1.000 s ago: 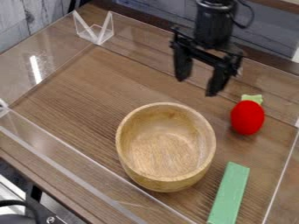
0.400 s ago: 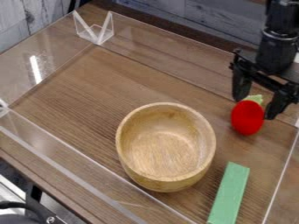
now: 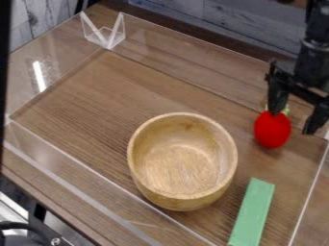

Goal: Move the red object to the left side of the table

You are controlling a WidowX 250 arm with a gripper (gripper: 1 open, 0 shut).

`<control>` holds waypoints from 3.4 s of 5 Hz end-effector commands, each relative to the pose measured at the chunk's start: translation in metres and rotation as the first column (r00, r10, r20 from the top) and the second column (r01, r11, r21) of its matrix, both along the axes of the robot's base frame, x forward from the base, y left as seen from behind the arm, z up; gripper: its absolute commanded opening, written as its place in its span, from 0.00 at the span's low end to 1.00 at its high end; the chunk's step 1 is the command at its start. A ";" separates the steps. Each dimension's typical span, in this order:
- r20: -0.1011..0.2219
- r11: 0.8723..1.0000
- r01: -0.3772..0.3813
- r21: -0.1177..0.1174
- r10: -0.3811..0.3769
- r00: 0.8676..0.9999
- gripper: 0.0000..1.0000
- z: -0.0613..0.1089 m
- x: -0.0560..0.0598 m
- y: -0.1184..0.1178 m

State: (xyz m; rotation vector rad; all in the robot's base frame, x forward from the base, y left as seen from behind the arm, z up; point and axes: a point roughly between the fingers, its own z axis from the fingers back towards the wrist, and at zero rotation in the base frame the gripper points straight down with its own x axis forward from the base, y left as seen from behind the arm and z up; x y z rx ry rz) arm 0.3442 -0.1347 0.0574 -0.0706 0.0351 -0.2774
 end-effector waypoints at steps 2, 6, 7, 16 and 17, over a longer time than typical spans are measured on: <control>0.069 0.995 -0.096 -0.015 0.097 0.993 1.00 0.003 -0.004 -0.008; 0.138 0.996 -0.083 -0.024 0.085 0.987 1.00 0.004 0.008 -0.015; 0.153 0.994 -0.106 -0.022 0.108 0.982 1.00 0.003 0.010 -0.011; 0.241 0.960 -0.273 -0.067 0.281 0.929 0.00 0.067 -0.017 0.005; 0.279 0.954 -0.286 -0.087 0.299 0.913 0.00 0.099 -0.015 0.027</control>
